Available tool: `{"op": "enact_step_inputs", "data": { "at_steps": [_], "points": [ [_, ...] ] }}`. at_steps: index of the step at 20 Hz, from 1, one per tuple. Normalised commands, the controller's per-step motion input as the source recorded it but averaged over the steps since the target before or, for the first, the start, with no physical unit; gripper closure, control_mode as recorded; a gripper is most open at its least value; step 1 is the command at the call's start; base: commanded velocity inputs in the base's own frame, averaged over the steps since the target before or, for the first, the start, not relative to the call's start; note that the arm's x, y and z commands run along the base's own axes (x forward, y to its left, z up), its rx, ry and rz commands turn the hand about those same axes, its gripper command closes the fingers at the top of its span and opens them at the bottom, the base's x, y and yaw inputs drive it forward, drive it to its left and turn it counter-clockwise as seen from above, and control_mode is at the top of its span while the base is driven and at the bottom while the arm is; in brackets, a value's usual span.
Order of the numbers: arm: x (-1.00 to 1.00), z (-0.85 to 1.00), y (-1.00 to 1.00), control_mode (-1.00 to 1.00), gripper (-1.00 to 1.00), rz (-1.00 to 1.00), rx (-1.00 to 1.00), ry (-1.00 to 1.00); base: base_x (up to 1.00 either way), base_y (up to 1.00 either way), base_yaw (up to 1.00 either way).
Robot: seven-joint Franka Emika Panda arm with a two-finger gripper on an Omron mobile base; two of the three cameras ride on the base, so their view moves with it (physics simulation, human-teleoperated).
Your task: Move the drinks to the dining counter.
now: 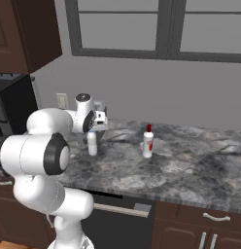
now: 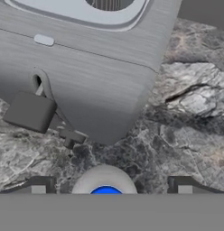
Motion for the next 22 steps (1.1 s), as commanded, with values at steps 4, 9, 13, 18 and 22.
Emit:
{"op": "enact_step_inputs", "data": {
  "at_steps": [4, 9, 13, 18, 22],
  "points": [
    [0.00, -0.16, 0.02, -1.00, 1.00, 0.00, 0.00, 0.01, 0.00, 0.00, 0.00],
    [-0.20, -0.25, 0.02, -1.00, 1.00, 0.00, 0.00, 0.03, 0.00, 0.00, 0.00],
    [-0.61, 0.01, 0.13, -1.00, 1.00, 0.00, -0.01, -0.08, 0.00, 0.00, 0.00],
    [-0.58, 0.89, -0.02, -1.00, 1.00, 0.00, 0.00, -0.03, 0.00, 0.00, 0.00],
    [-0.38, 0.93, -0.14, -1.00, 1.00, 0.00, 0.00, 0.00, 0.00, 0.00, 0.00]
  ]
}}
